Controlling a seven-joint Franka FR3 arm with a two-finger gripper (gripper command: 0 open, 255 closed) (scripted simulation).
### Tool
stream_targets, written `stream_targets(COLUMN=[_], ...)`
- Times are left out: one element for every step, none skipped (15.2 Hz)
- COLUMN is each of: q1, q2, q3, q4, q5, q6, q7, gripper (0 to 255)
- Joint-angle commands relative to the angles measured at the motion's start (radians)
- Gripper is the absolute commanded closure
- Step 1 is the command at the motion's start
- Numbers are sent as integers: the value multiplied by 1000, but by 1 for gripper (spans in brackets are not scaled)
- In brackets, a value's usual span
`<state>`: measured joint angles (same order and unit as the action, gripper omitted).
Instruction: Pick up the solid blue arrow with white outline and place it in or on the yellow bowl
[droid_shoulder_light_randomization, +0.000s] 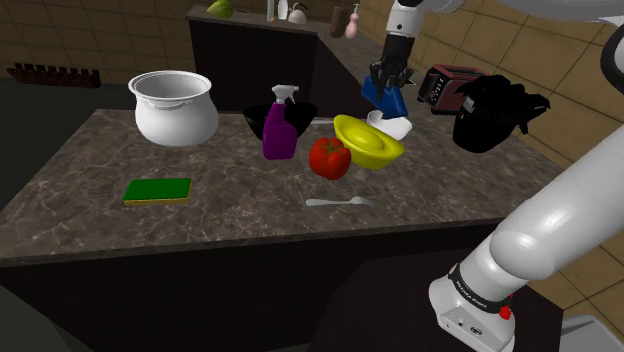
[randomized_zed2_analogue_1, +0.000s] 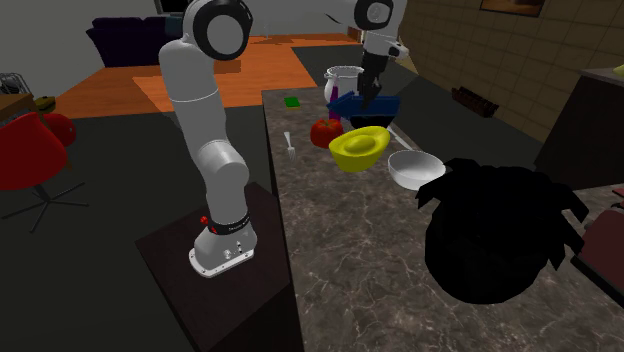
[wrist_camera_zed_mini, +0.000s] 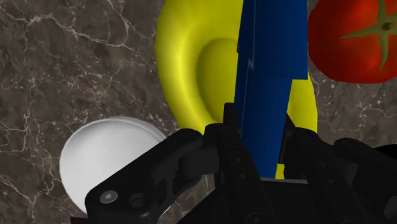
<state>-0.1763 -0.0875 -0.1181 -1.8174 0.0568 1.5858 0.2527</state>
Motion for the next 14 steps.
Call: stream_targets(q1=[1,1,1,1,1,1,1,1,1,1,1,1,1,1], q2=[8,7,7,7,8,8,9,10,11,12,14,16,19,19], q3=[2,2,2,2,2,2,2,2,2,2,2,2,2,2], q4=[-14,-28,-42,-55,-68,-81,-94,-106,-118,-130,-142,-153,-172,-172], q5=[2,2,2,2,2,2,2,2,3,3,3,4,4,4], q6=[23,36,50,63,77,90,103,117,130,143,156,169,192,192], q7=[2,1,0,0,-1,-2,-3,-4,-5,-5,-6,-7,-9,-9], gripper=[255,255,255,255,255,255,255,255,255,255,255,255,255,255])
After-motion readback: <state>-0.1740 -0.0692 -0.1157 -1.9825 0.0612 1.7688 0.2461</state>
